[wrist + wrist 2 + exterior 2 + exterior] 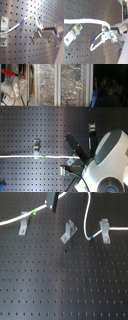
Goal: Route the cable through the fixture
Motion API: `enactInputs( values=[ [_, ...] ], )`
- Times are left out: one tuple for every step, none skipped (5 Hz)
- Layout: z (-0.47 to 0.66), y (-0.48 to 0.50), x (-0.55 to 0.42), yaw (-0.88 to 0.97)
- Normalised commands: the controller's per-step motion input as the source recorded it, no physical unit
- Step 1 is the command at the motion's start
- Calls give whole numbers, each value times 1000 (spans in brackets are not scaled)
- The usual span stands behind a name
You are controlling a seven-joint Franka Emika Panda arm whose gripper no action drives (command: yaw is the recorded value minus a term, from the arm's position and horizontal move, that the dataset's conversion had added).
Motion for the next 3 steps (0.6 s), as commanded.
enactInputs(
  values=[
    [14, 54, 29, 0],
    [0, 24, 22, -11],
    [382, 457, -603, 211]
  ],
)
